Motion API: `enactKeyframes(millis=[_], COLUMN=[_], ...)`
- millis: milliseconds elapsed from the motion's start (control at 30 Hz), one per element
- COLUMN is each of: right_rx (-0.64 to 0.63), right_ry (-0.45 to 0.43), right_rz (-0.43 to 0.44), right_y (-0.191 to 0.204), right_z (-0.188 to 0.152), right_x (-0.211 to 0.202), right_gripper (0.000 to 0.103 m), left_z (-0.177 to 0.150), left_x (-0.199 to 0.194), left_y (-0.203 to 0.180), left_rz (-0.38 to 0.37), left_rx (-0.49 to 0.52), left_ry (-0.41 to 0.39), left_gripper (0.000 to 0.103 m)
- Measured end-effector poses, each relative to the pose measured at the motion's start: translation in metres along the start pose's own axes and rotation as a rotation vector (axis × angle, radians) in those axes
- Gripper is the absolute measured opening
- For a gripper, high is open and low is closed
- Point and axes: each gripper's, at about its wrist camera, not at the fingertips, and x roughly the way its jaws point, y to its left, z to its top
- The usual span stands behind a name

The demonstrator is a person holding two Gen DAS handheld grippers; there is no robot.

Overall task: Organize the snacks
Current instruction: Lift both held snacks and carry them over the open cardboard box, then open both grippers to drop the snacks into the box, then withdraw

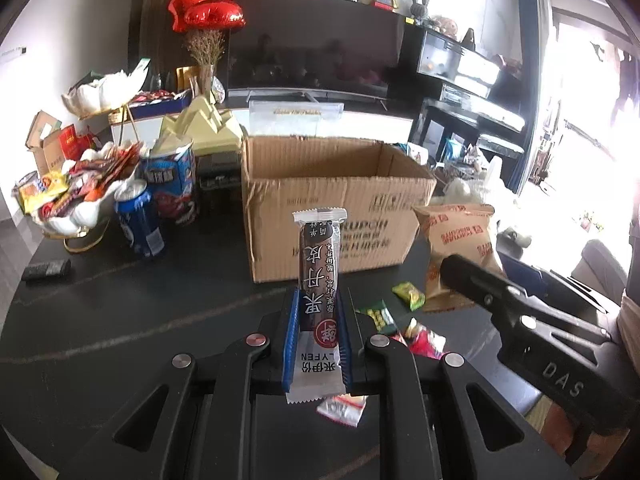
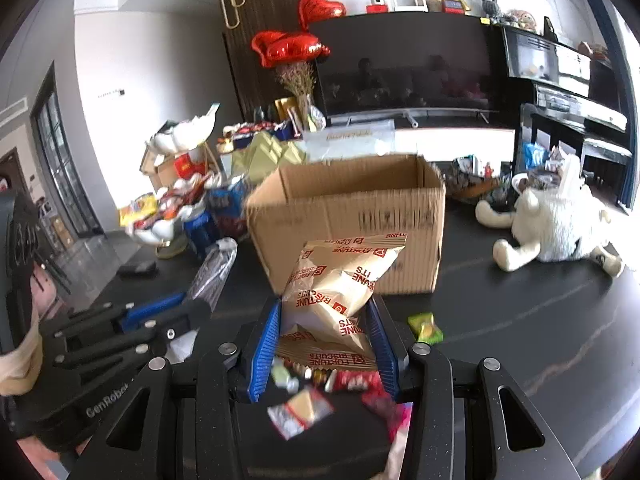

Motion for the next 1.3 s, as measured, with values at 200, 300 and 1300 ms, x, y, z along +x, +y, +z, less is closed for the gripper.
enactKeyframes(millis=[200, 300, 1300], right_rx=[0.011, 0.000, -0.083], right_ry=[-0.009, -0.012, 0.068], right_rz=[-0.001, -0.008, -0.068], right_y=[-0.004, -0.004, -0.028], right_z=[0.025, 0.036, 0.125], right_x=[0.011, 0.019, 0.129], right_gripper=[0.045, 0.045, 0.045], left_z=[0.027, 0.038, 0.147], left_x=[0.007, 0.014, 0.135], left_y=[0.001, 0.001, 0.022], left_rz=[0.006, 0.014, 0.020], left_rx=[0.013, 0.022, 0.006], left_ry=[-0.012, -0.012, 0.101], left_gripper=[0.018, 0.018, 0.019])
